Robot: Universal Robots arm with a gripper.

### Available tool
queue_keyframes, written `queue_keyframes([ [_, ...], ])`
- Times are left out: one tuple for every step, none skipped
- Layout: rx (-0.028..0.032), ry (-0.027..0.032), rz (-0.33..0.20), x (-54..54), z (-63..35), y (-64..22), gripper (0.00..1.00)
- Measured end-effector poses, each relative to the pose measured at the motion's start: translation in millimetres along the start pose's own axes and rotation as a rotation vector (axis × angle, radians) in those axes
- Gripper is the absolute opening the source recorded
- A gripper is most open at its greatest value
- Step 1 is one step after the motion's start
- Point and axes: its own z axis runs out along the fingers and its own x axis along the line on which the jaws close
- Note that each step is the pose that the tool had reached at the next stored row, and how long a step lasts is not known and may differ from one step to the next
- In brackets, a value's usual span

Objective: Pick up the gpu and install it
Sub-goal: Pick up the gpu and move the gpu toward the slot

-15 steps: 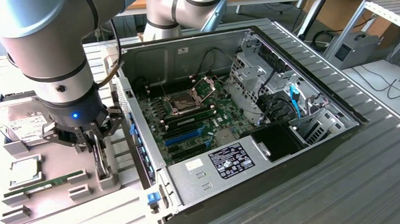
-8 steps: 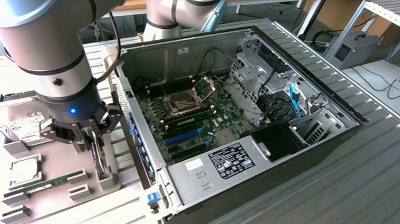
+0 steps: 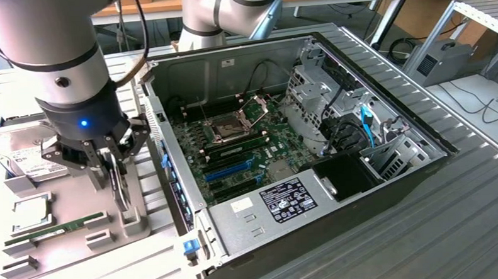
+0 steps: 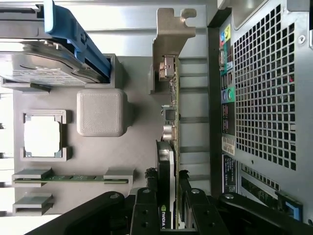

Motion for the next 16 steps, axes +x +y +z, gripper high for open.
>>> queue_keyframes([
  [0.0002,-0.0001,0.000,0.0,-2.6,0.1,0.27],
  [0.0006,0.0000,0.000,-0.2,-7.5,0.3,0.27],
  [0.0009,-0.0001,0.000,-0.3,-10.5,0.4,0.27],
  [0.0011,-0.0001,0.000,-0.3,-13.0,0.5,0.27],
  [0.0017,-0.0001,0.000,-0.5,-19.0,0.8,0.27],
  [0.0021,0.0000,0.000,-0.6,-22.2,1.0,0.27],
  [0.0025,-0.0002,0.000,-0.7,-27.1,1.2,0.27],
  [0.0033,-0.0002,0.000,-0.7,-30.5,1.3,0.27],
  [0.0039,-0.0002,0.000,-0.8,-33.3,1.5,0.27],
  [0.0045,-0.0003,0.000,-0.9,-36.8,1.6,0.27],
  [0.0051,-0.0004,0.000,-1.0,-40.4,1.8,0.27],
  [0.0056,-0.0005,0.000,-1.1,-43.6,1.9,0.27],
  [0.0061,-0.0004,0.000,-1.2,-47.3,2.1,0.27],
  [0.0063,-0.0005,0.000,-1.2,-51.1,2.2,0.27],
  [0.0066,-0.0005,0.000,-1.4,-54.9,2.4,0.27],
  [0.0071,-0.0005,0.000,-1.5,-60.3,2.6,0.27],
])
